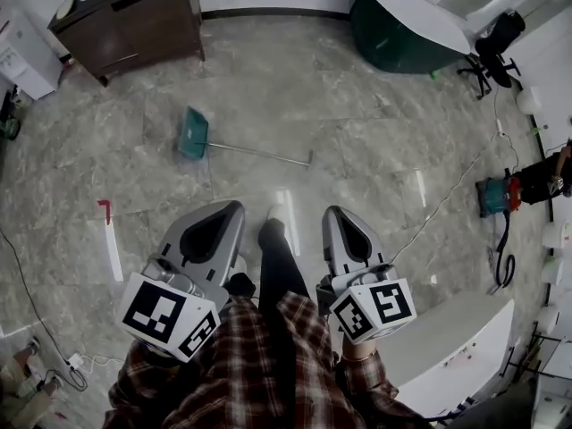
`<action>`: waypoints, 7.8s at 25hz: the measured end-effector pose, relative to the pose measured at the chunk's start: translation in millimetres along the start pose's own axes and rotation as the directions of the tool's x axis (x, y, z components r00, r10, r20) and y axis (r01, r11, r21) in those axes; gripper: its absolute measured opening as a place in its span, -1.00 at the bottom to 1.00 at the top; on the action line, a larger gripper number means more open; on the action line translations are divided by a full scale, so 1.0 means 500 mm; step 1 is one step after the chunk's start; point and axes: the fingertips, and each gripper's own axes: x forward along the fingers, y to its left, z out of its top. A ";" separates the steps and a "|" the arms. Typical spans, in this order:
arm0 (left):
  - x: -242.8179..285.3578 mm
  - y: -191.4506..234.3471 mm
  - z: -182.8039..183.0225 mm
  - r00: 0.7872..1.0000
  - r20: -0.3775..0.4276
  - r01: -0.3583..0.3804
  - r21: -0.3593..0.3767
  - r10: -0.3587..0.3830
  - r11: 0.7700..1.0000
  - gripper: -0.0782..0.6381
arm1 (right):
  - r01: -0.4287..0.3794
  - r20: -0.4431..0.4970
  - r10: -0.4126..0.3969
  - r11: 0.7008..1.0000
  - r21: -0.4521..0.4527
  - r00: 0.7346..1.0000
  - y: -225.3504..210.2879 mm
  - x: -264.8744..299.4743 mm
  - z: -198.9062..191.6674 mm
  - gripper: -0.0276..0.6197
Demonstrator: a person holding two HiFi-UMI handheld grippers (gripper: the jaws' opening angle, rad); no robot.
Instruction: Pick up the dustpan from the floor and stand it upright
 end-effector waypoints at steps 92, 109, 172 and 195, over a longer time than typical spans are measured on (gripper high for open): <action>1.233 0.578 -0.500 0.824 -0.549 0.160 -0.016 -0.142 0.987 -0.78 | 0.570 -0.550 -0.317 0.728 0.382 0.773 -0.955 0.901 -0.611 -0.48; 1.432 0.735 -0.995 0.763 -0.629 0.183 -0.015 -0.151 0.983 -0.78 | 0.601 -0.659 -0.285 0.733 0.319 0.696 -1.161 1.016 -1.133 -0.49; 1.298 0.678 -0.447 0.844 -0.521 0.115 -0.051 -0.125 0.992 -0.78 | 0.683 -0.721 -0.397 0.716 0.144 0.568 -1.056 0.879 -0.573 -0.52; 0.746 1.035 -0.094 0.917 -0.293 -0.329 -0.179 0.269 0.927 -0.78 | 0.152 -0.617 -0.082 0.987 0.061 0.783 -0.435 1.221 -0.213 -0.47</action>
